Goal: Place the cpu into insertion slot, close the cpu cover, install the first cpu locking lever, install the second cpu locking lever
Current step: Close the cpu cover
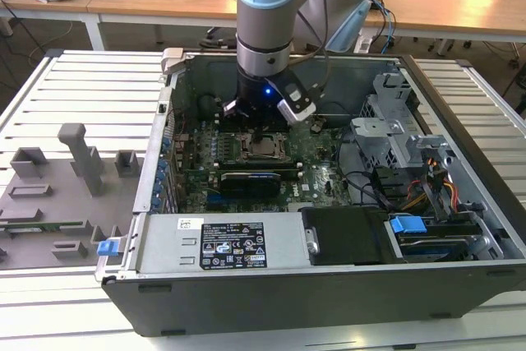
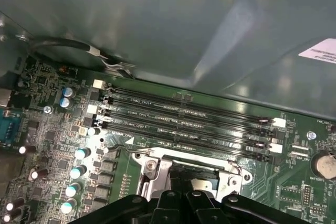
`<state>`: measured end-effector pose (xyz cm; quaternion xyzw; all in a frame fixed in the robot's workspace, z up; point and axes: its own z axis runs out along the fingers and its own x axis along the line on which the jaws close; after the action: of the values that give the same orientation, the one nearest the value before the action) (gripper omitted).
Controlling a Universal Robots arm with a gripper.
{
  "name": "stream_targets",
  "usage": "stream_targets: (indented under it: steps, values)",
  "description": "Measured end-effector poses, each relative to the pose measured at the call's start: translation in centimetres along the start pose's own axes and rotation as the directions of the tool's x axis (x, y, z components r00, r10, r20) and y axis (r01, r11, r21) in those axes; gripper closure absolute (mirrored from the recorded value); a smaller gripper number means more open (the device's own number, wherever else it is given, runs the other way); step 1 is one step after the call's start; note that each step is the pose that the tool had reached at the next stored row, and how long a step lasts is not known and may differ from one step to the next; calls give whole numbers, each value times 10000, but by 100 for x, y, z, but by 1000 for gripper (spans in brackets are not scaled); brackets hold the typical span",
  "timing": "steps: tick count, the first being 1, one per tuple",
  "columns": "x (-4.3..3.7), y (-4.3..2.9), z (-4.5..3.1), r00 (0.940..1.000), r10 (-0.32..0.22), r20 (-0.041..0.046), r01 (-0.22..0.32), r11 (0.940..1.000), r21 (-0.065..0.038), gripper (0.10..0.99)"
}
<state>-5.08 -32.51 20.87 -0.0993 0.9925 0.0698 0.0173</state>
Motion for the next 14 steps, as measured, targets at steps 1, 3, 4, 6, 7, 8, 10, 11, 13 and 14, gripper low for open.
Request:
stream_targets:
  steps: [1, 3, 4, 6, 7, 8, 10, 11, 13, 14]
  values:
    - [-1, 9, 13, 10000, 0, 0, 0, 10000, -1, 980]
    - [-3, 15, 24, 10000, -1, -1, 1, 10000, 0, 980]
    - [-3, 19, 33, 10000, -1, -2, 1, 10000, 1, 980]
    - [-4, 24, 42, 10000, -1, -2, 1, 10000, 1, 980]
    - [-4, 25, 48, 10000, -2, -3, 2, 10000, 2, 980]
    - [-6, 28, 51, 10000, -1, -3, 1, 10000, 3, 980]
    - [-43, 27, 54, 10000, -1, -1, 1, 10000, 1, 980]
    - [-55, 25, 54, 10000, -1, -1, 1, 10000, 1, 980]
    - [-83, 19, 55, 10000, -1, -1, 1, 10000, 0, 980]
    - [-88, 20, 55, 10000, -1, -1, 1, 10000, 1, 980]
